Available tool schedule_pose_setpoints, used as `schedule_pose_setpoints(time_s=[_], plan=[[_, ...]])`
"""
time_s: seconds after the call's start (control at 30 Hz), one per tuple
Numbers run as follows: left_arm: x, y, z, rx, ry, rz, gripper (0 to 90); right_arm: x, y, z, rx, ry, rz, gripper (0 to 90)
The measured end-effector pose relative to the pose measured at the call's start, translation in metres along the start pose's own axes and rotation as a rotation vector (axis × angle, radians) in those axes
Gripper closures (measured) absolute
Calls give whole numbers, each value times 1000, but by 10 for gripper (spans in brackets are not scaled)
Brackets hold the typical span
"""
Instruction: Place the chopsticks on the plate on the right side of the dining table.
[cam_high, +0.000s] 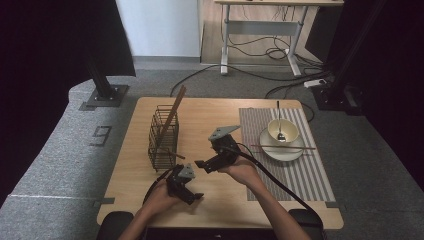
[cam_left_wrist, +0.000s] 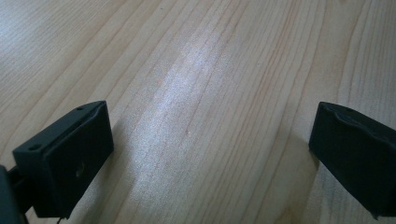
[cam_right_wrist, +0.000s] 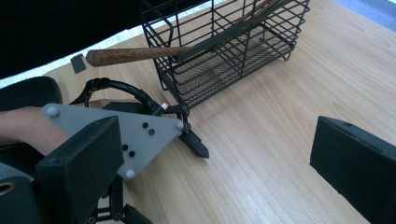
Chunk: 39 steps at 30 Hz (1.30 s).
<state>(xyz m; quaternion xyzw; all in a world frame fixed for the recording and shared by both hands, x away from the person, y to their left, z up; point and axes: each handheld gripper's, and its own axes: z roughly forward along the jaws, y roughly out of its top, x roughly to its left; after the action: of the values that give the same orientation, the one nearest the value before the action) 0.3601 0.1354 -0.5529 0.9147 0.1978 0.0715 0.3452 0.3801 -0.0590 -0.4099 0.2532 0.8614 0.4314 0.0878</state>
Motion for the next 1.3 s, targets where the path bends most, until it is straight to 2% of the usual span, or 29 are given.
schedule_pose_setpoints(time_s=[0.23,0.8,0.87,0.93,1.17,1.3], plan=[[0,0,0,1,-2,-3,0,9,9,14,-2,22,-29,20],[0,0,0,-5,4,-4,0,21,22,49,-26,76,-37,40],[-1,0,0,-3,1,-6,0,20,23,52,-25,66,-40,57],[0,0,0,3,-2,5,0,18,24,53,-16,34,-45,69],[0,0,0,0,-1,0,0,5,29,51,-55,-8,-27,144],[0,0,0,0,-3,1,0,3,31,53,-57,-15,-37,248]])
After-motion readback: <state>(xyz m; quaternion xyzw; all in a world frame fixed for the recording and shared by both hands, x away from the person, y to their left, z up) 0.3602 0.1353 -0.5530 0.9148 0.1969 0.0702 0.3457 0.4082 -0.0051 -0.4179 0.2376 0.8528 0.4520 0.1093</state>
